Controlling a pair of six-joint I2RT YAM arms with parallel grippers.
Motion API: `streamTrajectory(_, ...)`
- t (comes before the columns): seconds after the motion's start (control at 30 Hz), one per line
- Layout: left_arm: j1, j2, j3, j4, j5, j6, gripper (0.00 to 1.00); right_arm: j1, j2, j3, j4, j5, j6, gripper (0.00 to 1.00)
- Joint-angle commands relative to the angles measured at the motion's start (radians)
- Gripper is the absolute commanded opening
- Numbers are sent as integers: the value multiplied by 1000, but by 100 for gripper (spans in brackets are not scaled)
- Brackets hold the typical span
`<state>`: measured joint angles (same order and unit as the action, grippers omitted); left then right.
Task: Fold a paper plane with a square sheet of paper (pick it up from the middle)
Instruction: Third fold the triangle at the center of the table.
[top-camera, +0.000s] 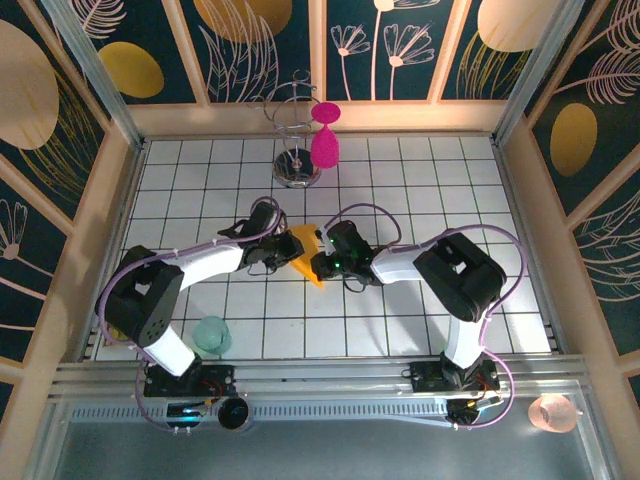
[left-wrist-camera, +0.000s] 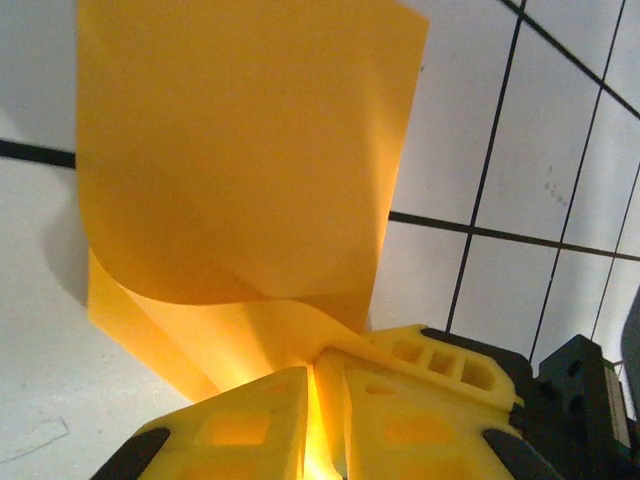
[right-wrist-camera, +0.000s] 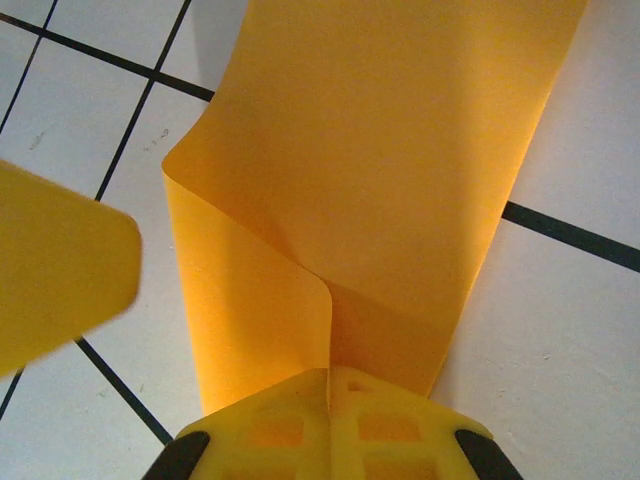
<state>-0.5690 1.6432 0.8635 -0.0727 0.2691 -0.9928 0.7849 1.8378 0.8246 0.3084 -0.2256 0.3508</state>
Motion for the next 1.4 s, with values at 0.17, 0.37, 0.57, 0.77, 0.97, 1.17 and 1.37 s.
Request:
streamTrajectory(0.17, -9, 56, -11, 71, 9, -89, 15, -6, 38, 18, -61, -17, 24, 0)
streamTrajectory(0.37, -10, 97, -24, 77, 10, -113, 14, -7, 37, 18, -61, -24, 22, 0)
streamTrajectory(0.57, -10, 100, -29, 62, -11, -123, 13, -9, 40, 18, -73, -20, 17, 0)
streamTrajectory(0.77, -11, 89, -50, 63, -19, -139, 13, -8, 43, 16, -80, -18, 18, 0)
streamTrajectory(0.97, -10, 85, -60, 68, -23, -143, 13, -10, 47, 17, -84, -17, 17, 1)
streamTrajectory(1.17, -11, 92, -61, 73, -23, -142, 13, -8, 49, 18, -87, -17, 19, 2)
streamTrajectory(1.37, -10, 100, -79, 77, -37, -139, 12, -10, 31, 19, -81, -18, 29, 10)
